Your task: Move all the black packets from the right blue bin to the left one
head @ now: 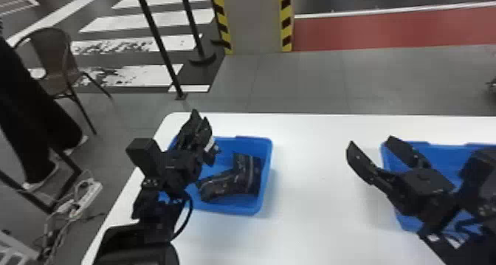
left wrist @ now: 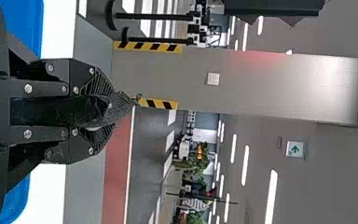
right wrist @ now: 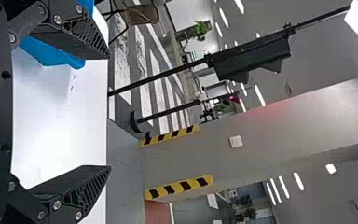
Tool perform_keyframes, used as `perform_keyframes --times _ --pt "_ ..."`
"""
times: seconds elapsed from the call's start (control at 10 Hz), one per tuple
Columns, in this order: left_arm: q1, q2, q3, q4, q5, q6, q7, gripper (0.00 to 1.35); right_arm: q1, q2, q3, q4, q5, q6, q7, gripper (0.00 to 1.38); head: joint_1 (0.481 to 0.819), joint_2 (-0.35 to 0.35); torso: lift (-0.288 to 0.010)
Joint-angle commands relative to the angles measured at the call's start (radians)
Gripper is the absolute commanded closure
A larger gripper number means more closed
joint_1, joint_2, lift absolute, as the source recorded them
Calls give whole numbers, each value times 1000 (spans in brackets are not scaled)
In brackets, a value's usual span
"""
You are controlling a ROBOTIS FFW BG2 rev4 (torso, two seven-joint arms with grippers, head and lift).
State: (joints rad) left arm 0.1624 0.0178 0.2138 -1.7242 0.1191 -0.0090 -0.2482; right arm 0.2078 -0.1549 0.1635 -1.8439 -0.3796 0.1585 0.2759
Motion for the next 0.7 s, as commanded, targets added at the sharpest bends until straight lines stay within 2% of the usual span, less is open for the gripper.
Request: perform_keyframes --times 0.0,0.1,0.2,0.3,0.4,0.6 --pt "2 -2 -13 7 4 -40 0 214 6 0 -25 -35 37 30 -12 205 695 221 -110" --pt "4 -2 -28 7 22 -89 0 19 6 3 -53 -64 71 75 -21 205 695 213 -110" --pt "17 -2 -51 7 74 -126 0 119 33 6 -82 -140 108 134 -58 203 695 195 -110" --pt "34 1 -74 7 114 -146 -2 145 77 9 -107 -258 148 217 -130 203 695 172 -110" --pt "44 4 -90 7 136 -148 -3 145 111 14 -134 -334 153 315 -185 199 695 135 -110" --pt "49 14 -103 7 152 -165 -25 145 133 35 -219 -415 160 541 -242 154 695 85 -110"
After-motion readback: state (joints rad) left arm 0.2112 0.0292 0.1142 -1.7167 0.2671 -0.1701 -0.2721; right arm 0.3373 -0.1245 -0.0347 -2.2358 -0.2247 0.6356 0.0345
